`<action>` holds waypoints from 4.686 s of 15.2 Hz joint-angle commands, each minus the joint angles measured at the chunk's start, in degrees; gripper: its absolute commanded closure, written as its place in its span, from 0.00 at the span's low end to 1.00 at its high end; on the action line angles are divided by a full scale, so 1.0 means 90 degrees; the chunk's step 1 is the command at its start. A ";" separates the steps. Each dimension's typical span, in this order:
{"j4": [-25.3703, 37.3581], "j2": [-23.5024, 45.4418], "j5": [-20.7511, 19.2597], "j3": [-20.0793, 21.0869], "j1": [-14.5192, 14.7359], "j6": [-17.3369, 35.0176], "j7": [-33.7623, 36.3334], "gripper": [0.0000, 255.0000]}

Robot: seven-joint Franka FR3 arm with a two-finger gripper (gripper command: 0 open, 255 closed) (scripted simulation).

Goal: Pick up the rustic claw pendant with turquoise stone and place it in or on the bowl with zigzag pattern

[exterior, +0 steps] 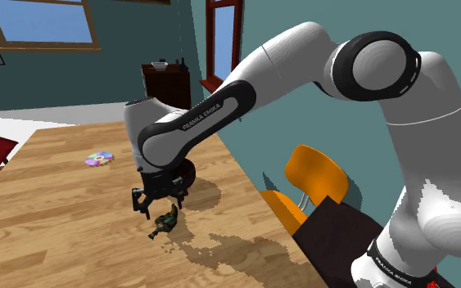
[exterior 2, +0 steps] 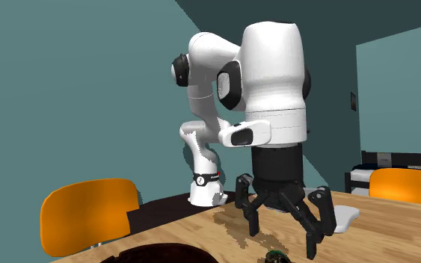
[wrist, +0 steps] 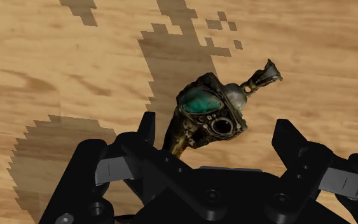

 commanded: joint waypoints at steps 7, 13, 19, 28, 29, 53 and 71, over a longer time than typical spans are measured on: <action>-0.0093 0.0329 -0.0128 -0.0089 0.0104 0.0413 0.0109 0.00; -0.0092 0.0329 -0.0128 -0.0090 0.0104 0.0412 0.0109 0.00; -0.0091 0.0335 -0.0129 -0.0091 0.0104 0.0416 0.0108 1.00; -0.0049 0.0069 -0.0029 -0.0013 0.0051 0.0120 0.0076 1.00; -0.0036 0.0020 -0.0010 0.0001 0.0041 0.0060 0.0070 1.00; 0.0813 -0.0754 0.0329 0.0190 -0.0144 -0.1516 -0.0149 1.00; 0.4140 0.1303 -0.0147 -0.0433 -0.0561 -0.2850 -0.1595 1.00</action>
